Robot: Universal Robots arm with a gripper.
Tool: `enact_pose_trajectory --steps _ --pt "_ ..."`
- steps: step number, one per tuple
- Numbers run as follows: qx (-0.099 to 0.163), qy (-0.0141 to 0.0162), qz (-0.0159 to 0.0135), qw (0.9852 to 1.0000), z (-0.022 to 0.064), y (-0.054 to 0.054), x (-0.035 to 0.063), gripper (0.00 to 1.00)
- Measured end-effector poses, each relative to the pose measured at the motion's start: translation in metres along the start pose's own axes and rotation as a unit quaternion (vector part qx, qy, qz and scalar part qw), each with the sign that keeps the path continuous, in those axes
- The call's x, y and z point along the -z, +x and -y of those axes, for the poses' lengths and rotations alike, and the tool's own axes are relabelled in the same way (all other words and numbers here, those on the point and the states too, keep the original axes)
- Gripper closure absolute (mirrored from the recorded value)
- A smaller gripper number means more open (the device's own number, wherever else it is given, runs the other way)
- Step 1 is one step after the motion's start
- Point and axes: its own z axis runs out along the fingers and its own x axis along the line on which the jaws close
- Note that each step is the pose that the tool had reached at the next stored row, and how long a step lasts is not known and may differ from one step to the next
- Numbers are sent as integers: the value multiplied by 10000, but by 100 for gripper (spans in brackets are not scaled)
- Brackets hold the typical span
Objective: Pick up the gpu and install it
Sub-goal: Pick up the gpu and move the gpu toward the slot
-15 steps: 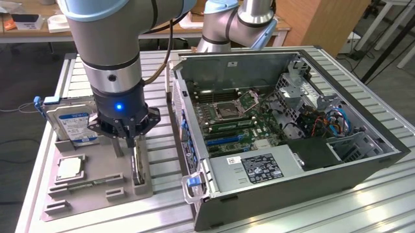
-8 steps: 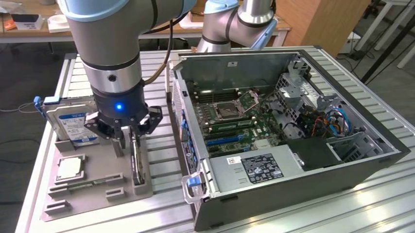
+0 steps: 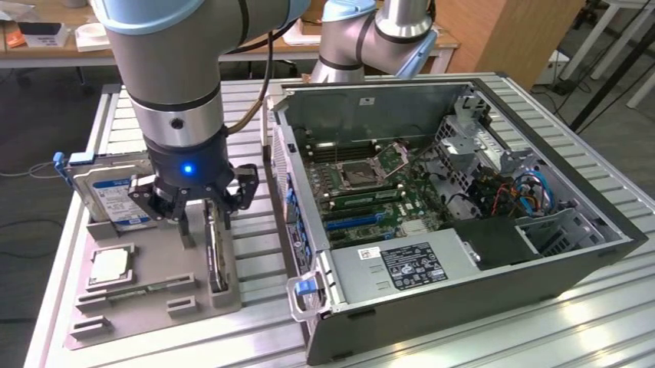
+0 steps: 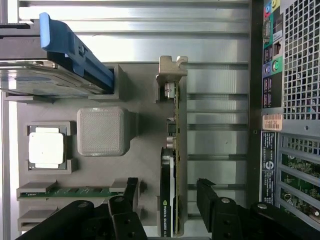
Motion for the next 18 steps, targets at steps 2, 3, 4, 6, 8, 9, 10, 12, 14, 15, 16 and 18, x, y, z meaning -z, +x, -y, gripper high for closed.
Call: enact_pose_trajectory --steps 2,3,4,6,8,9,10,12,14,15,16,18 --pt "0 0 0 10000 0 0 -1 41" --pt "0 0 0 10000 0 0 -1 41" --pt "0 -2 3 10000 0 0 -9 41" --pt "1 -2 9 10000 2 0 -32 41" --pt "1 -3 17 10000 3 2 -62 41" --pt "1 -3 20 10000 5 3 -74 41" --pt "1 -4 23 10000 8 3 -85 41" --pt "1 -6 24 10000 23 3 -102 41" --pt "1 -9 24 10000 42 1 -116 41" --pt "1 -9 24 10000 50 -2 -122 41" --pt "1 -11 24 10000 58 -5 -129 41" --pt "1 -13 24 10000 69 -13 -146 41"
